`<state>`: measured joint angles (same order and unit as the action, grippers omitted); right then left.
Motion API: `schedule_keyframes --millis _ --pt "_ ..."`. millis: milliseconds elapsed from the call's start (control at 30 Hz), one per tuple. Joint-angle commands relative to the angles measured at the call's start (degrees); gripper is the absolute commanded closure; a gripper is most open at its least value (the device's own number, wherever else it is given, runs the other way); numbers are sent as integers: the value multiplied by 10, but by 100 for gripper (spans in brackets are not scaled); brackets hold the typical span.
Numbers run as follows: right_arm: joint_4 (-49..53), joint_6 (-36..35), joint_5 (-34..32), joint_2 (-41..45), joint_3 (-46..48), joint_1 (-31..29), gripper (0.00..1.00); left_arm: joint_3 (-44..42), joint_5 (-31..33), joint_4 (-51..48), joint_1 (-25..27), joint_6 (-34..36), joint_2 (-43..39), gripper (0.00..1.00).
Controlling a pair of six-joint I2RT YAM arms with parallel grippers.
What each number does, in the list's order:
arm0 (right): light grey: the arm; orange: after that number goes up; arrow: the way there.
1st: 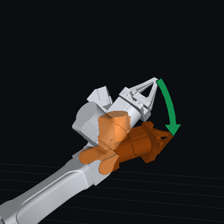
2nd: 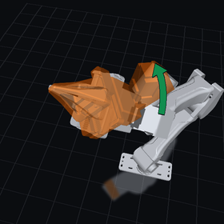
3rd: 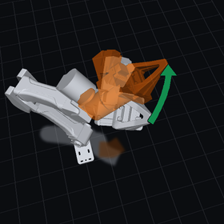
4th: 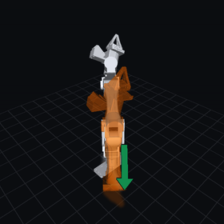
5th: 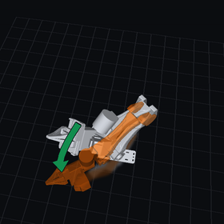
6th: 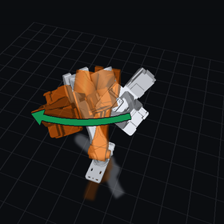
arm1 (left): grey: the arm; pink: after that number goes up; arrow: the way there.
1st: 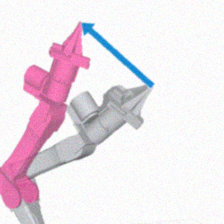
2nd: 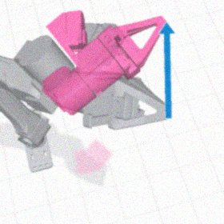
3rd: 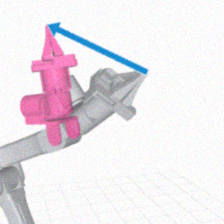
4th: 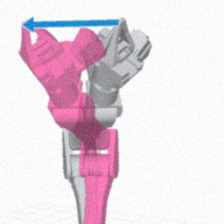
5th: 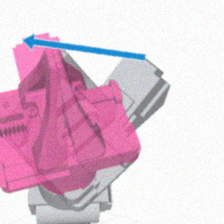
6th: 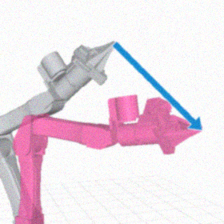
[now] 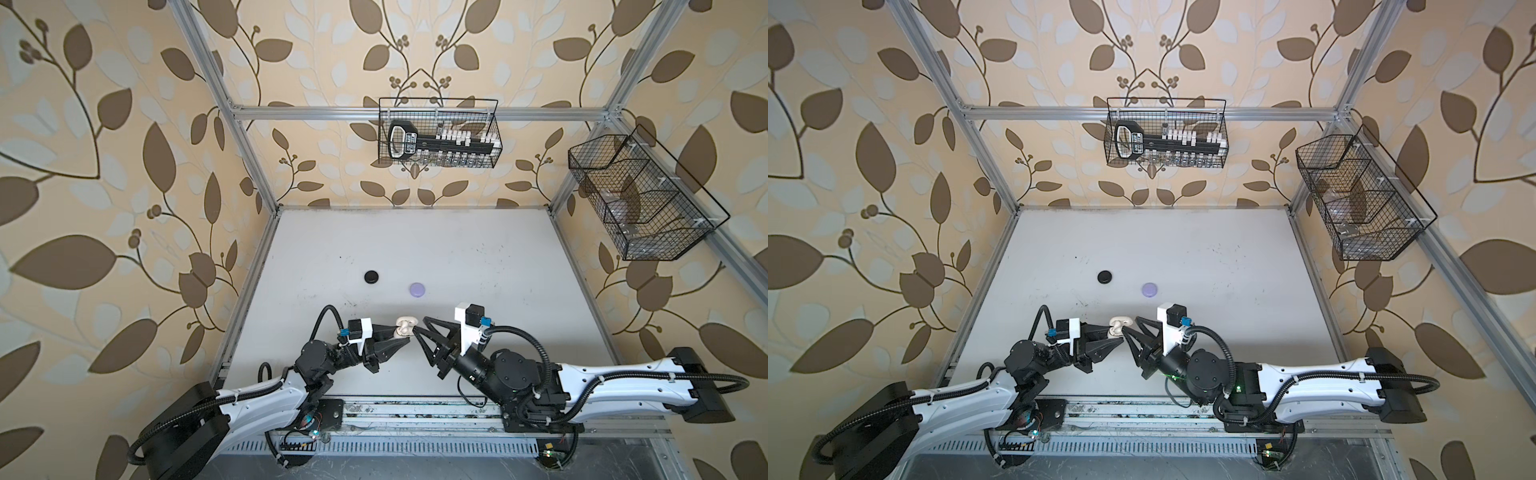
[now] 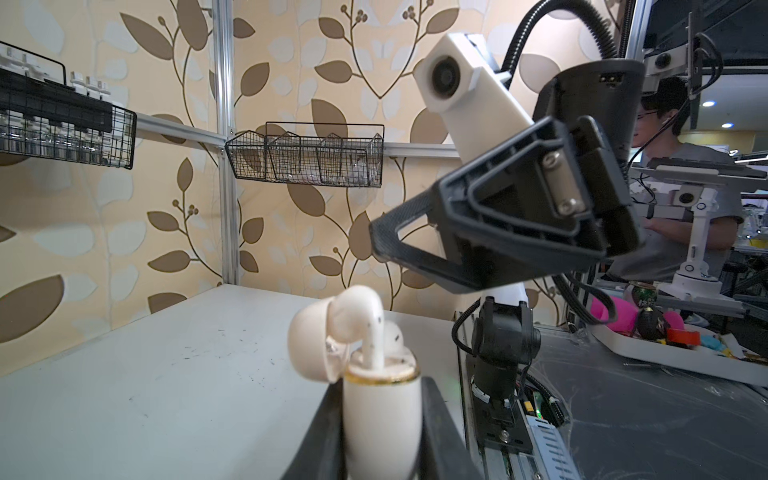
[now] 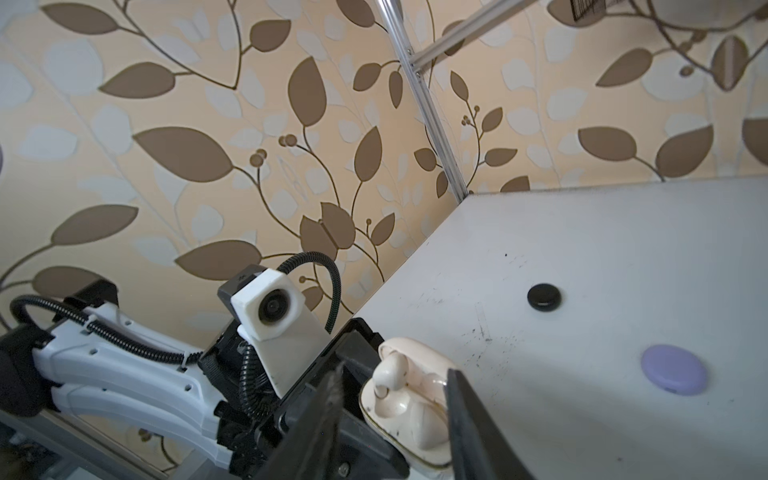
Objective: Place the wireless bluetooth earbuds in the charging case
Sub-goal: 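Lower the held earbud stem-first into the empty slot of the case, then press the earbud down into the case with the right gripper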
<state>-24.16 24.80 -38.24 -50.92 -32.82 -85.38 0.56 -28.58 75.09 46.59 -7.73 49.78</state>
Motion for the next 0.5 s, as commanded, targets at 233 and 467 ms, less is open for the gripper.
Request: schedule_keyframes --millis 233,467 --pt "158 -204 157 5 -77 26 44 11 -62 -4 6 25 -35 100" --pt "162 -211 179 -23 -89 30 36 19 -86 -25 6 26 -42 100"
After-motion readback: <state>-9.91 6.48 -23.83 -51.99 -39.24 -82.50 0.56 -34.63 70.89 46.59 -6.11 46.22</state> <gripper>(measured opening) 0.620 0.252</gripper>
